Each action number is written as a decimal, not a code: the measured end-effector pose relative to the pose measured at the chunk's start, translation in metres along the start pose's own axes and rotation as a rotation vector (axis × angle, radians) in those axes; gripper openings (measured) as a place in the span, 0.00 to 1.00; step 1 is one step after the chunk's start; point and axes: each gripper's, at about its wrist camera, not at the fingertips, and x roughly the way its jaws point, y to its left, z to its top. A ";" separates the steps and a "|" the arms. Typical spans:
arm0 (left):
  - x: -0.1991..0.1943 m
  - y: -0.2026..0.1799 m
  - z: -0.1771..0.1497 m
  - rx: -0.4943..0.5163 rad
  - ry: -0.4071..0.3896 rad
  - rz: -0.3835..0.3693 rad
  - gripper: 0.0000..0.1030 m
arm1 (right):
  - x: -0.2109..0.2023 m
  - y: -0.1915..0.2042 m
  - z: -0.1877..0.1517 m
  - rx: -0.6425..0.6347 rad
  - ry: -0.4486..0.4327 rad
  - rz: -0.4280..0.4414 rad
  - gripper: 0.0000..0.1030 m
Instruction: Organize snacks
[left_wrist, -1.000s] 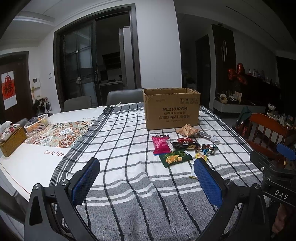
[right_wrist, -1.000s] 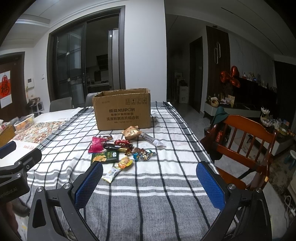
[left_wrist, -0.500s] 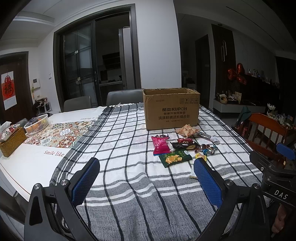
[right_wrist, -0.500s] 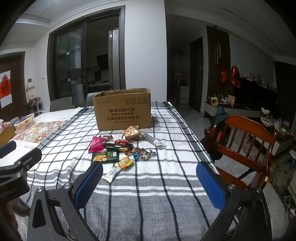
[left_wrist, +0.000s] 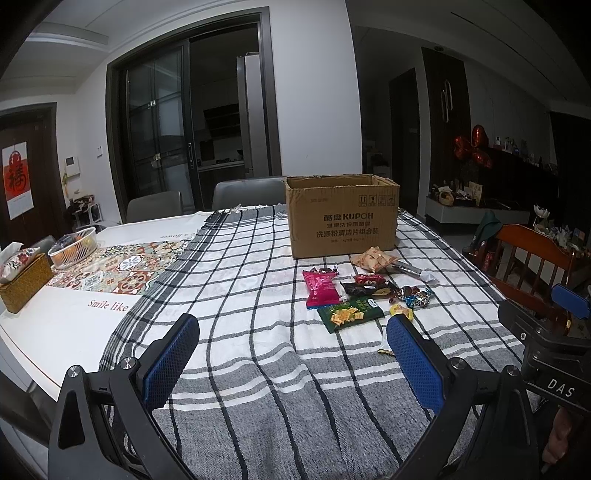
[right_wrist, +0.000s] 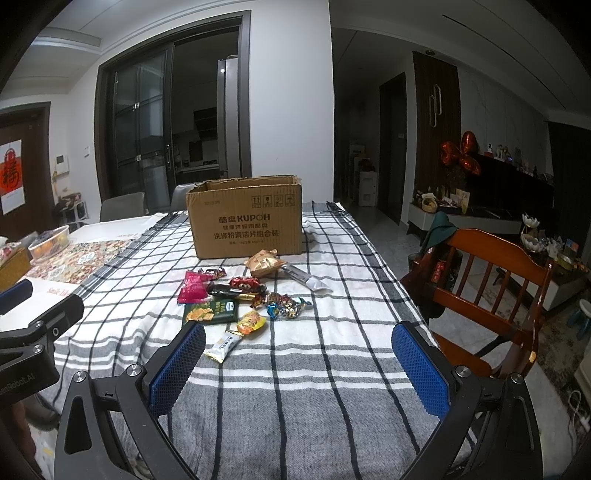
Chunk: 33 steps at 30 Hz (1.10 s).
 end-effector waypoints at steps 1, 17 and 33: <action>0.000 0.000 0.000 0.000 0.000 0.000 1.00 | 0.001 0.000 0.000 0.001 -0.001 -0.001 0.99; 0.001 -0.001 -0.001 0.003 0.004 -0.007 1.00 | 0.002 0.003 -0.003 -0.005 0.009 0.000 0.99; 0.033 0.007 0.010 0.079 0.028 -0.049 0.95 | 0.042 0.024 0.005 -0.072 0.072 0.067 0.99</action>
